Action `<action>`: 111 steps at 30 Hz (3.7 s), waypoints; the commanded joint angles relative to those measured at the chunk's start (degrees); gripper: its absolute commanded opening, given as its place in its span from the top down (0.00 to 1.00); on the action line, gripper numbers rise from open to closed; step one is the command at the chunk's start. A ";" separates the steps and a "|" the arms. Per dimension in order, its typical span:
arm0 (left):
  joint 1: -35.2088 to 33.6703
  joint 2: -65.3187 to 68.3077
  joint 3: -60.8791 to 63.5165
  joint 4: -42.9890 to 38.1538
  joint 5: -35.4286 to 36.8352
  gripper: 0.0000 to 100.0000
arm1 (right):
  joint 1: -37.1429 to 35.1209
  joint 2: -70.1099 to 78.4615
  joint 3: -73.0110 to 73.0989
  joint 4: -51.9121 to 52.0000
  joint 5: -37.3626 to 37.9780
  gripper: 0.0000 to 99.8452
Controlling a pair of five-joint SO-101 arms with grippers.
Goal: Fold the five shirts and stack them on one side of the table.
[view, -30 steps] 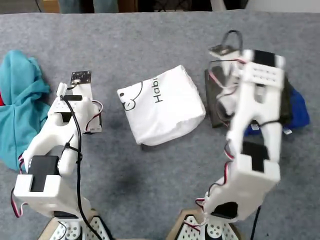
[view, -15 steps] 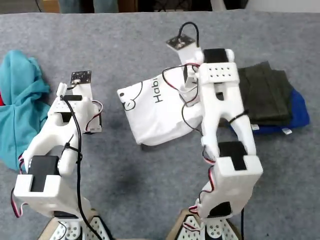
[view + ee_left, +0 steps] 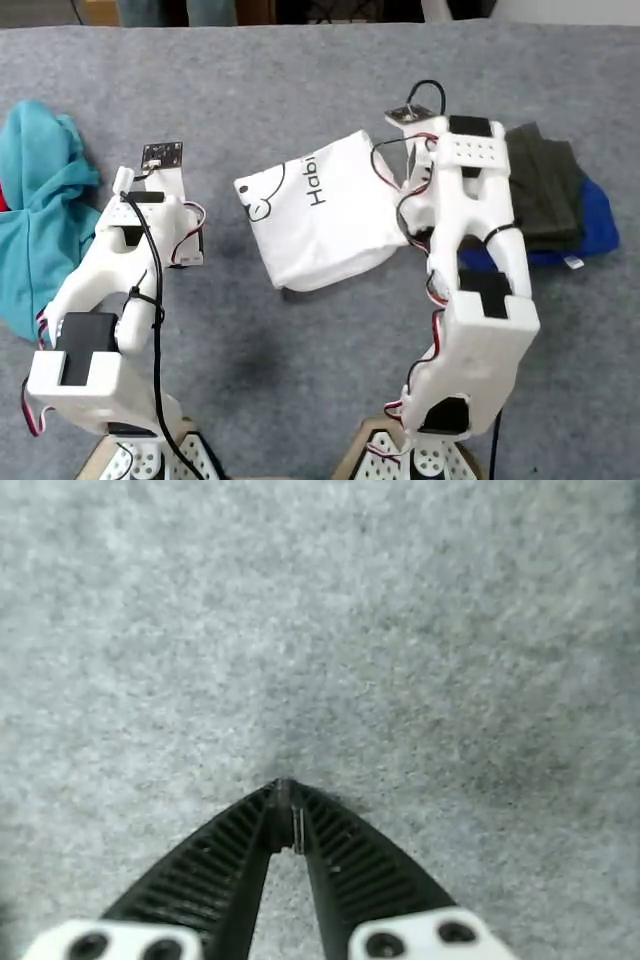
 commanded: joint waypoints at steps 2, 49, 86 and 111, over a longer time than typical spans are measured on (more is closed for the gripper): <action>1.36 -2.90 -8.31 5.63 -0.26 0.97 | -1.58 -8.13 -8.31 7.12 0.09 0.99; 12.70 9.41 -28.88 -3.60 -5.54 0.97 | -6.07 -4.70 -13.49 7.82 -1.67 0.99; 7.87 -2.20 -22.11 0.62 -5.63 0.97 | -4.40 -10.24 -11.74 10.81 -6.07 0.99; 1.01 0.35 -1.54 -15.65 -1.14 0.97 | -15.47 -7.34 18.15 -15.74 -32.44 0.57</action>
